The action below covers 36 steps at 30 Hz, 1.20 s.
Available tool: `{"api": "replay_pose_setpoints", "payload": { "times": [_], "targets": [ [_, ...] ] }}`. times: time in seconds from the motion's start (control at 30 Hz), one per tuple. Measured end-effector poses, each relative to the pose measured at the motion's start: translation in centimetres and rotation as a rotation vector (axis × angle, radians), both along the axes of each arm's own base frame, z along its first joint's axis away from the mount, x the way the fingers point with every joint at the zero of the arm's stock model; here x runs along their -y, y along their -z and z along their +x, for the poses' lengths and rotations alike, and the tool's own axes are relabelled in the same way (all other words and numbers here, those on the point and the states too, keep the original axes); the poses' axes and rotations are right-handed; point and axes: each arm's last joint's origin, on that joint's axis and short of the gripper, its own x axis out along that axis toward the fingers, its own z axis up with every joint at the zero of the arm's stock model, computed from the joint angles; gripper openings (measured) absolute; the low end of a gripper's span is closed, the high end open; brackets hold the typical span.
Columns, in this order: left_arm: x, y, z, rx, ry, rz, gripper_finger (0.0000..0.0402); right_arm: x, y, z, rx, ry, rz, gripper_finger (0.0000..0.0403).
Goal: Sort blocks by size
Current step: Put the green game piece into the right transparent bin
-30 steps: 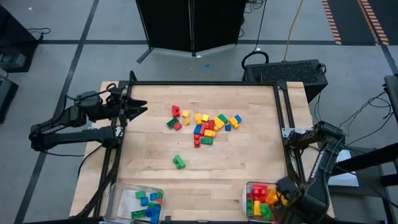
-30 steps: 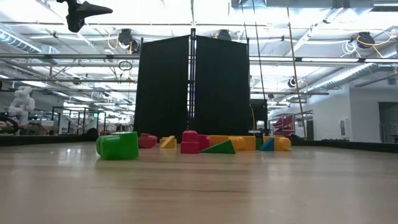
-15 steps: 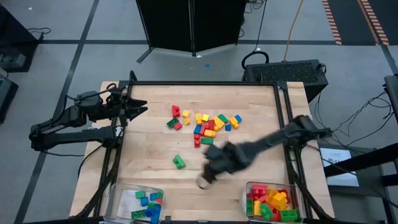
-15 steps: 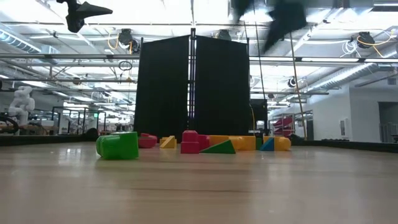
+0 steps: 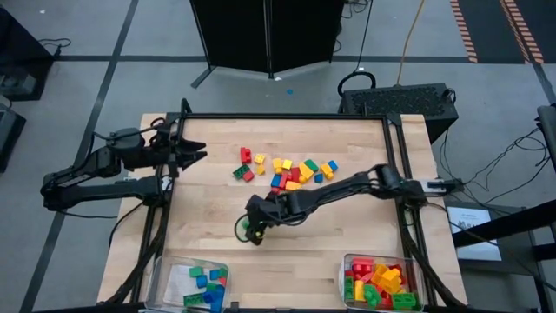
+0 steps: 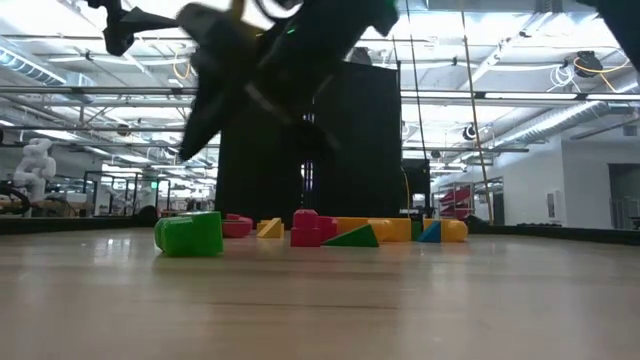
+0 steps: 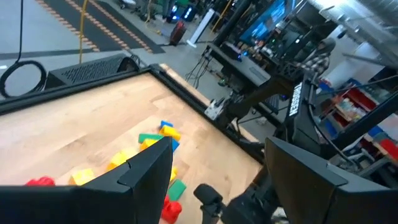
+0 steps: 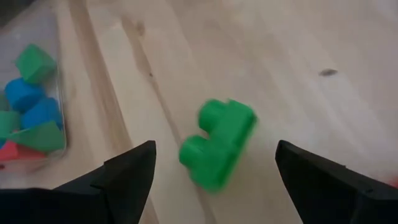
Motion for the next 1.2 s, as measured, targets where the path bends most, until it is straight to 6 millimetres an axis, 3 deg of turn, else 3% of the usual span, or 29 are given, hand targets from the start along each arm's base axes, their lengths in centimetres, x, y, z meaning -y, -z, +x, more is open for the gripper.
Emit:
{"api": "replay_pose_setpoints", "payload": {
  "times": [0.27,0.5,0.6,0.73,0.83,0.97,1.07,1.2],
  "targets": [
    [0.1,0.6,-0.1,-0.064,0.007,-0.019,0.0255,-1.5,3.7,3.6,-0.095,0.011,-0.06,0.0322],
    [0.1,0.6,-0.1,-0.061,0.008,-0.017,0.0255,-1.4,6.2,5.0,-0.271,0.113,-0.119,0.031],
    [0.1,0.6,-0.1,-0.062,0.009,-0.011,0.0255,-1.3,6.7,4.9,-0.305,0.175,-0.106,0.0268],
    [0.1,0.6,-0.1,-0.062,0.009,-0.01,0.0255,-1.0,6.9,4.2,-0.37,0.282,-0.083,0.016],
    [0.1,0.6,-0.1,-0.063,0.011,-0.003,0.0255,-0.9,6.4,3.8,-0.403,0.299,-0.059,0.0144],
    [0.1,0.6,-0.1,-0.068,0.014,0.014,0.0255,-0.8,3.4,2.6,-0.444,0.286,-0.051,0.0144],
    [-0.1,1.0,0.1,-0.112,-0.017,0.008,0.0255,-1.1,0.9,0.6,-0.541,0.283,-0.091,0.0144],
    [-0.6,2.2,1.2,-0.255,-0.074,0.0,0.0255,-1.5,-7.3,-3.7,-0.537,0.349,-0.15,0.0144]
  ]
}}
